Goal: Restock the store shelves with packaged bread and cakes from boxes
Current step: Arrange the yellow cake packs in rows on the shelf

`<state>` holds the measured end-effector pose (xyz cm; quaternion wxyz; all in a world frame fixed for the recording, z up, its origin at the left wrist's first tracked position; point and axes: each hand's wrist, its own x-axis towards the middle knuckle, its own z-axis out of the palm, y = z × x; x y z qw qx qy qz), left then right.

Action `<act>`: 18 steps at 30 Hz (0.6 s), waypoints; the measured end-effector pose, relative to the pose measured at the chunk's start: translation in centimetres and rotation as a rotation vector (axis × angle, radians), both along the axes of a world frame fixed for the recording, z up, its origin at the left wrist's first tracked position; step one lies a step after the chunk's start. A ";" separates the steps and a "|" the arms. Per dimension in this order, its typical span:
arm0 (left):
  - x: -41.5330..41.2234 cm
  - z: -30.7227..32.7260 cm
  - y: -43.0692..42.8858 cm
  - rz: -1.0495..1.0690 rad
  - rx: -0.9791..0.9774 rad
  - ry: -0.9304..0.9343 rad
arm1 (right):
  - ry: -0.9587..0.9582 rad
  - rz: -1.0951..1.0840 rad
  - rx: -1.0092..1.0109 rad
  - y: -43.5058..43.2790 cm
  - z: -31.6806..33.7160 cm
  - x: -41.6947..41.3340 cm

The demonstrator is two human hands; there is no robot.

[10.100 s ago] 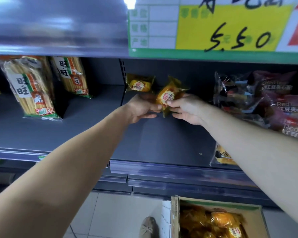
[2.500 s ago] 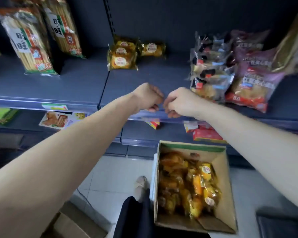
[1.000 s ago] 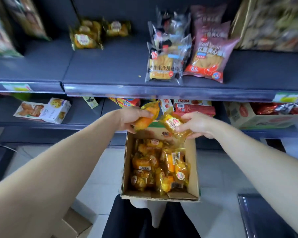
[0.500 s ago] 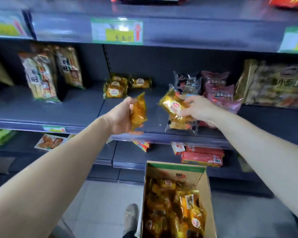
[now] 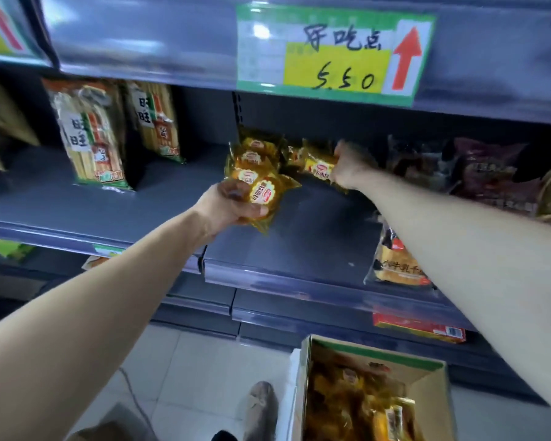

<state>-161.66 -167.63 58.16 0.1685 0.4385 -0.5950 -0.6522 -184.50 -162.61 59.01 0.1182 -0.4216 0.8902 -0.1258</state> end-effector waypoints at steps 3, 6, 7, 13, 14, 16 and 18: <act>-0.3 -0.3 -1.7 -0.024 -0.027 -0.017 | -0.019 0.016 0.015 -2.1 -1.7 -0.6; -0.3 -0.7 -3.0 -0.063 -0.058 -0.047 | -0.053 0.009 -0.033 -3.4 -3.1 -0.8; -0.2 -0.8 -3.2 -0.075 -0.066 -0.059 | -0.057 0.005 -0.053 -3.7 -3.6 -0.9; 0.2 -1.1 -4.2 -0.114 -0.128 -0.143 | -0.059 -0.096 -0.141 -4.9 -5.5 -0.4; 0.2 -1.1 -4.3 -0.110 -0.120 -0.139 | -0.061 -0.128 -0.158 -4.9 -5.6 -0.3; 0.2 -1.1 -4.1 -0.097 -0.091 -0.125 | -0.067 -0.193 -0.173 -4.8 -5.8 0.2; 0.0 -1.1 -4.0 -0.065 -0.040 -0.103 | -0.072 -0.222 -0.167 -4.4 -5.8 0.4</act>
